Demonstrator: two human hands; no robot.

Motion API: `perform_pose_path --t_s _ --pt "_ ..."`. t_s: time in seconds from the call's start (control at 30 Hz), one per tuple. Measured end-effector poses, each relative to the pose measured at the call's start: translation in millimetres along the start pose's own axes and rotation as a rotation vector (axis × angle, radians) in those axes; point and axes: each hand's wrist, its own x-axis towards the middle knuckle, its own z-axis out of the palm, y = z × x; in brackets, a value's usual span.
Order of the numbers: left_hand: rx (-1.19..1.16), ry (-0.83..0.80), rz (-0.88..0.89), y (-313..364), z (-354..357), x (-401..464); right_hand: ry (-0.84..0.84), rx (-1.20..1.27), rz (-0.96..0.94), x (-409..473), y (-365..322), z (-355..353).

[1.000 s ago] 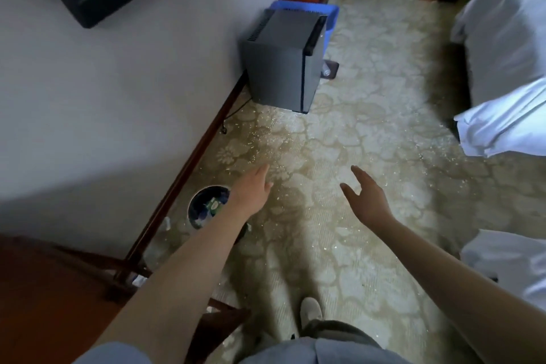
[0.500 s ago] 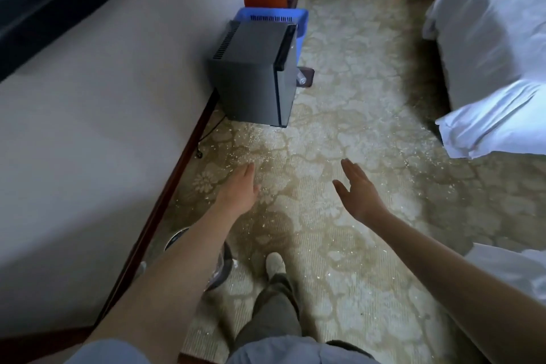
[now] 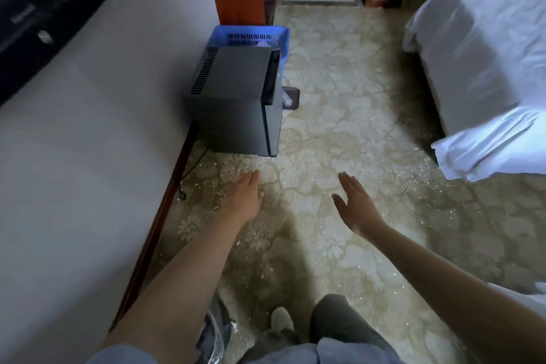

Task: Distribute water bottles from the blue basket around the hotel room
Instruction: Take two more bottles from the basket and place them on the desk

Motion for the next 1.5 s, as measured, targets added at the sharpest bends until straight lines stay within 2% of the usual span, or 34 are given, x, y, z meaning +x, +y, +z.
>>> perform_pose_path --t_s 0.23,0.57,0.87,1.2,1.5 --pt "0.038 0.012 -0.006 7.2 -23.1 99.1 0.001 0.025 0.008 98.0 1.9 -24.5" --pt "0.060 -0.076 -0.065 7.3 -66.9 245.2 -0.030 0.060 -0.012 250.4 -4.6 -75.5" --pt "0.065 -0.115 -0.047 -13.0 -104.4 353.0 -0.032 0.060 -0.017 364.5 -34.3 -95.0" --pt "0.123 -0.061 0.043 -27.1 -168.9 489.0 0.033 0.083 -0.034 497.9 -83.3 -122.2" --pt "0.124 -0.087 0.010 -2.9 -195.4 608.2 -0.008 0.060 -0.051 620.9 -63.9 -169.8"
